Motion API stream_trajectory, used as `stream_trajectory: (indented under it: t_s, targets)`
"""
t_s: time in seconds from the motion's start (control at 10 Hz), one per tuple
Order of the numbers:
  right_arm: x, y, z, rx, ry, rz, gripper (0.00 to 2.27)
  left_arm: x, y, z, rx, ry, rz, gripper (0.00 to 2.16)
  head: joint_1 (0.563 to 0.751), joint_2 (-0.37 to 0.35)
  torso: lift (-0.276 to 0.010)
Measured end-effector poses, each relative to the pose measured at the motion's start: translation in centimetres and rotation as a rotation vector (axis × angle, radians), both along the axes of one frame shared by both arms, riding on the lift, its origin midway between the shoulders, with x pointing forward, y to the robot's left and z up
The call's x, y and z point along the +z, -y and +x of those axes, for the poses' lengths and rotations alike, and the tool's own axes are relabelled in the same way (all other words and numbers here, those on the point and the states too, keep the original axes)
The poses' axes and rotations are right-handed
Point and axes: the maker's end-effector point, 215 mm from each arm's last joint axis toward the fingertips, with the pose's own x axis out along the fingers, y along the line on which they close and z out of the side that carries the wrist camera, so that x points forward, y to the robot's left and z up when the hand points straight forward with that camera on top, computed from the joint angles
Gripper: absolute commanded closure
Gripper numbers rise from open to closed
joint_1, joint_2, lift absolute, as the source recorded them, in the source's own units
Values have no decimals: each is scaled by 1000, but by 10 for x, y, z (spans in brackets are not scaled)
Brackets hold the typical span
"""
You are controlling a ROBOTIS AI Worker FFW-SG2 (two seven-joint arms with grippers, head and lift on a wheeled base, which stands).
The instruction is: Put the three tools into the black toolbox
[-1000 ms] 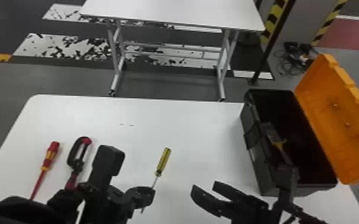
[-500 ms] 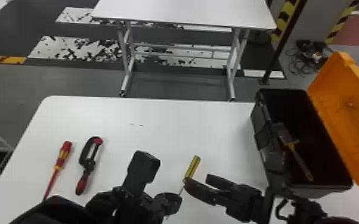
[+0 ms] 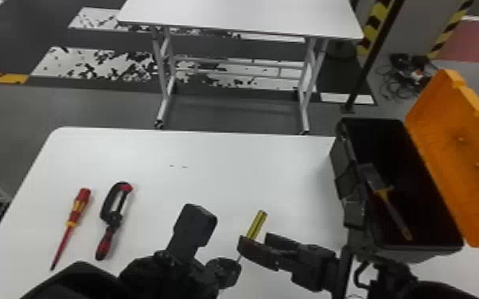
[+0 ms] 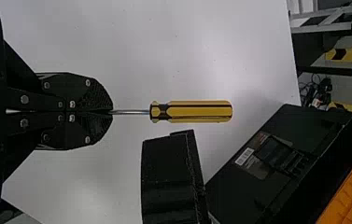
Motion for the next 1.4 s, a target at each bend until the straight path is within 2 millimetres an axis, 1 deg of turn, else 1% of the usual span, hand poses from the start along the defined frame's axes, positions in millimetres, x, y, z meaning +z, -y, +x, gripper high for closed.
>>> stream_trajectory:
  t_s: [0.3,0.5,0.7,0.9,1.1,1.2,1.3,1.4]
  targets:
    - [-1,-3,3,8,-1,2,117,-1,1,2,-3,4,-2,1973,695,-48,-51]
    - [4,4,11,-3,13,0,117,-5,0,1,-4,-3,2,1973,695,-59,-51]
    - [9,6,17,-5,24,0,117,-6,4,-1,-10,-2,-1,1973,695,-68,-51]
    - [2,3,21,-3,25,-4,117,-2,9,-1,-18,5,-10,1973,695,-75,-51]
    - [-4,-2,22,6,24,-4,117,1,10,0,-19,11,-12,1973,695,-68,-51]
    - [-6,-5,22,7,26,-4,221,2,11,-1,-20,11,-12,1973,695,-63,-51]
    - [-5,-7,23,8,30,-1,792,3,12,-1,-23,11,-13,1973,695,-61,-51]
    - [-4,-8,23,9,31,0,1841,2,13,-2,-26,10,-12,1973,695,-61,-51]
